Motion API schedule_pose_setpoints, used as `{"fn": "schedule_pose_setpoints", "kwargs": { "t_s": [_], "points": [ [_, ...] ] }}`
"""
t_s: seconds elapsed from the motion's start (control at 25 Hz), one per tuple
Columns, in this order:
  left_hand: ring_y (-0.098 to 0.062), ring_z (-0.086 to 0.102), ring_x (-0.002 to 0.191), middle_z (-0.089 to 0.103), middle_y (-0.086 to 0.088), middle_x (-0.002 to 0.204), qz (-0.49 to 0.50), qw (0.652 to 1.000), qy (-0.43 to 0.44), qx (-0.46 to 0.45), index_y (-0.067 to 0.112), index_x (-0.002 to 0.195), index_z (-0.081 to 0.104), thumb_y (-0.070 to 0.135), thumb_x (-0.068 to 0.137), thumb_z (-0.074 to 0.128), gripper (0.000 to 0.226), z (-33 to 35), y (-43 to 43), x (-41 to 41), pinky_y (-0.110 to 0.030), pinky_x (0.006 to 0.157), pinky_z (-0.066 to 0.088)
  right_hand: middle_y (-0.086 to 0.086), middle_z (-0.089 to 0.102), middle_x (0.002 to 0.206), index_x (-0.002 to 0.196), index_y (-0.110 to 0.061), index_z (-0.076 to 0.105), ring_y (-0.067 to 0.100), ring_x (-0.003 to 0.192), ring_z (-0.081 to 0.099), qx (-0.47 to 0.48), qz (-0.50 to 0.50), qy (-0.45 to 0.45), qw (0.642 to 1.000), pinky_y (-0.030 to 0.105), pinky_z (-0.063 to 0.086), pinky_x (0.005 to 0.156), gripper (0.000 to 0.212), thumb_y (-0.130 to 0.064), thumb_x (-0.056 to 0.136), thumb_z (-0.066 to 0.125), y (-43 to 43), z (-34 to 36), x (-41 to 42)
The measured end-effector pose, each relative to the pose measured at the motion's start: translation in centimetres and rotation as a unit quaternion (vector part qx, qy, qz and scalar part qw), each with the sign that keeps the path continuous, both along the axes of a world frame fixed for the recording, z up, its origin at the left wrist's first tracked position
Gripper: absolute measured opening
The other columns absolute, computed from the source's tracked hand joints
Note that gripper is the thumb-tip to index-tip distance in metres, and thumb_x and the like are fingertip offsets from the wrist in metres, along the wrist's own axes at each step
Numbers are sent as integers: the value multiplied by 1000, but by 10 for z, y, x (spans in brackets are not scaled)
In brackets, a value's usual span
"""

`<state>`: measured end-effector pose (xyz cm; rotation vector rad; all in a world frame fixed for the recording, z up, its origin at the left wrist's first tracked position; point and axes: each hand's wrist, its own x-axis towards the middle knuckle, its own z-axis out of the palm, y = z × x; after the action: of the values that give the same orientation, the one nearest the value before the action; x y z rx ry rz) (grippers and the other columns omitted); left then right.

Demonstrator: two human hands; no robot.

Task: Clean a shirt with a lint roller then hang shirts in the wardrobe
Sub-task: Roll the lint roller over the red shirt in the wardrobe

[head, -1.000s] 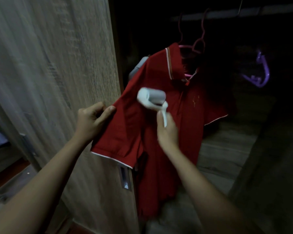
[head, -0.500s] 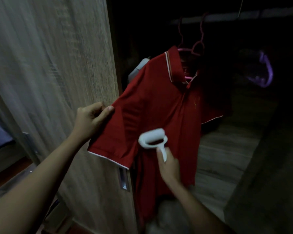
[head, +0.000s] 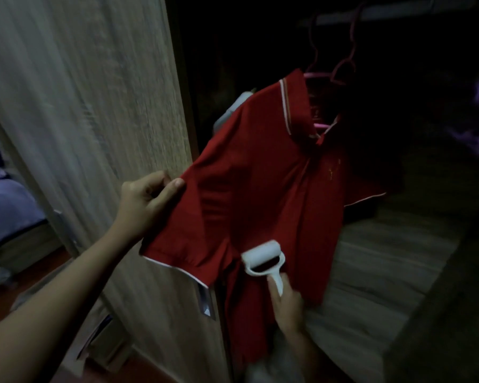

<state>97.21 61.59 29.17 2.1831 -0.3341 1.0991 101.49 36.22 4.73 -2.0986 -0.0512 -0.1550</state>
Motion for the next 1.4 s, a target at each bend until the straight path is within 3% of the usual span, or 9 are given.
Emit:
{"fn": "schedule_pose_setpoints", "kwargs": {
  "t_s": [0.12, 0.24, 0.4, 0.52, 0.8, 1.04, 1.12, 1.28, 1.4],
  "points": [
    [5, 42, 47, 53, 19, 55, 13, 1000, 8, 8, 29, 56, 43, 42, 86, 52, 34, 0, 2, 1, -12, 48, 31, 14, 66, 112, 127, -25, 50, 33, 102, 63, -132, 50, 150, 979, 35, 48, 83, 54, -61, 89, 37, -1, -47, 6],
    [4, 40, 46, 51, 18, 53, 10, 1000, 15, 7, 30, 56, 45, 45, 87, 52, 35, -1, 5, 1, -12, 48, 31, 9, 58, 129, 136, -22, 43, 27, 116, 56, -170, 68, 196, 963, 34, 43, 98, 52, -50, 92, 43, 5, -58, 14],
    [4, 39, 47, 51, 14, 54, 9, 999, 29, 18, 26, 56, 43, 46, 88, 52, 38, 2, 5, 1, -15, 48, 31, 16, 68, 108, 116, -14, 58, 34, 101, 63, -135, 12, 173, 976, 36, 49, 86, 39, -42, 91, 48, 0, -49, 8],
    [1, 38, 48, 53, 0, 61, 10, 999, 27, 21, 14, 58, 48, 44, 87, 52, 42, 1, 5, 3, -18, 48, 31, 19, 71, 87, 93, -10, 62, 36, 85, 67, -68, 20, 41, 997, 37, 49, 68, 27, -36, 88, 58, -14, 8, 10],
    [-1, 39, 50, 53, -4, 65, 8, 1000, 28, 12, 30, 58, 43, 44, 87, 53, 34, 4, 2, -1, -21, 49, 33, -7, 52, 58, 81, -19, 54, -1, 49, 50, 98, 2, -216, 971, 14, 33, 47, 19, -32, 94, 48, -17, 188, 18],
    [0, 39, 47, 53, 7, 57, 4, 999, 37, 13, 29, 56, 43, 46, 87, 53, 36, 5, 4, -1, -19, 48, 32, 1, 56, 57, 86, -10, 58, 24, 53, 58, 45, 1, -121, 992, 26, 28, 49, 17, -25, 92, 53, 0, 59, -8],
    [-2, 37, 48, 50, -3, 59, 2, 999, 44, 22, 29, 56, 42, 45, 87, 53, 37, 6, 4, -2, -21, 47, 31, 12, 67, 68, 90, -10, 61, 31, 64, 66, 4, 25, -26, 999, 30, 38, 54, 32, -40, 90, 52, 1, -7, -22],
    [-4, 37, 49, 46, -12, 50, 2, 998, 57, 35, 26, 57, 41, 44, 88, 52, 37, 8, 4, -4, -26, 46, 32, 13, 70, 106, 113, -14, 63, 29, 99, 66, -102, 111, 73, 986, 37, 49, 85, 110, -92, 63, 5, -4, -108, -26],
    [-5, 37, 48, 45, -6, 49, -1, 997, 59, 43, 24, 56, 41, 44, 88, 51, 39, 9, 4, -5, -27, 46, 32, 13, 68, 112, 121, -15, 59, 30, 105, 63, -55, 83, 104, 990, 33, 44, 87, 113, -93, 56, 9, -5, -83, -25]
  ]
}}
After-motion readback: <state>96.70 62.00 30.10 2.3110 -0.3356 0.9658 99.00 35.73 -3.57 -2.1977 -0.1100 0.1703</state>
